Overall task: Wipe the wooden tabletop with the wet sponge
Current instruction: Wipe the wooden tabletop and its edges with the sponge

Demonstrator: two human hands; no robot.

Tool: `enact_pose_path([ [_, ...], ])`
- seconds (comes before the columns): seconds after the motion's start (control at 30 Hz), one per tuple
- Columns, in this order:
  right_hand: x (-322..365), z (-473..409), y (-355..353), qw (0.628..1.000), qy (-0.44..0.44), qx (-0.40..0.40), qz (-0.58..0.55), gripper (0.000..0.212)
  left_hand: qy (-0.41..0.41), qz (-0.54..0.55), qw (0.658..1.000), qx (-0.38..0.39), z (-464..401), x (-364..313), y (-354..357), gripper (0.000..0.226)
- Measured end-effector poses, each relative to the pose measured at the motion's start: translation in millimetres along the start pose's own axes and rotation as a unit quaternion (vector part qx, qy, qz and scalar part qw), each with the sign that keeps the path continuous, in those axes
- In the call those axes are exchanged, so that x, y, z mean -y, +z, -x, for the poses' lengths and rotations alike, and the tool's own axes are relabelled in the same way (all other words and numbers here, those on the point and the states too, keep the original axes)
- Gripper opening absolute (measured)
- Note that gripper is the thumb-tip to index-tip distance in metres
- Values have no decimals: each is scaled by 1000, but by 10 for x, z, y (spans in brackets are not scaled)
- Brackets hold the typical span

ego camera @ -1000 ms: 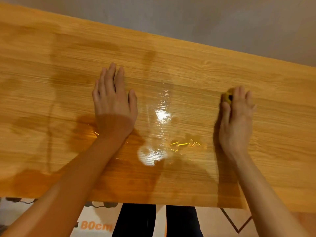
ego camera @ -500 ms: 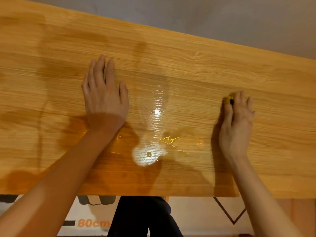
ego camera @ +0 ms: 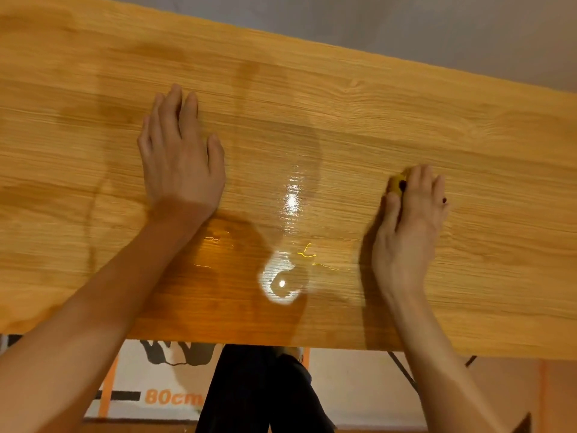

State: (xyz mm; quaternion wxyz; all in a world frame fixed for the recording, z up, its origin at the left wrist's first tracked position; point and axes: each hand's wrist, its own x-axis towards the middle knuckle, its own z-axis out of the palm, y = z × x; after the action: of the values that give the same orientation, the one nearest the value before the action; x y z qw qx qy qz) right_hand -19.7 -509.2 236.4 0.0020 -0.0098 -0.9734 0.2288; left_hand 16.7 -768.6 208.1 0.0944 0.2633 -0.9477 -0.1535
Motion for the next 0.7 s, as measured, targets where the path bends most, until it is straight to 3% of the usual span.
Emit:
enact_pose_path([
  [0.03, 162, 102, 94, 1000, 2, -6, -2, 47, -1, 0, 1000, 2, -5, -2, -4, 56],
  [0.1, 539, 432, 269, 996, -75, 34, -27, 43, -4, -1, 1000, 3, -17, -7, -13, 56],
  [0.13, 703, 609, 344, 986, -144, 70, -36, 75, -5, -3, 1000, 3, -24, -9, -17, 56],
  [0.17, 777, 711, 356, 966, -227, 124, -30, 73, -7, -4, 1000, 3, -28, -10, -22, 55],
  [0.2, 741, 718, 371, 946, -277, 164, -32, 44, -6, -1, 1000, 5, -30, -8, -29, 55],
  [0.23, 642, 637, 334, 937, -309, 164, -21, 47, -4, 9, 1000, 8, -32, -1, -40, 54],
  [0.3, 315, 381, 189, 955, -266, 126, 18, 48, 10, 41, 999, 20, -21, 22, -74, 53],
  [0.43, -197, -45, -110, 998, -52, 40, 15, 48, 35, 92, 994, 47, 244, 152, -241, 53],
  [0.5, -53, 9, -32, 999, -28, 17, -16, 48, 30, 95, 994, 55, 526, 255, -348, 53],
  [0.6, 419, 402, 237, 993, -107, 42, -37, 48, 28, 90, 993, 70, 927, 403, -467, 54],
  [0.7, 737, 905, 454, 953, -278, 103, 62, 51, 23, 64, 994, 87, 1104, 483, -476, 56],
])
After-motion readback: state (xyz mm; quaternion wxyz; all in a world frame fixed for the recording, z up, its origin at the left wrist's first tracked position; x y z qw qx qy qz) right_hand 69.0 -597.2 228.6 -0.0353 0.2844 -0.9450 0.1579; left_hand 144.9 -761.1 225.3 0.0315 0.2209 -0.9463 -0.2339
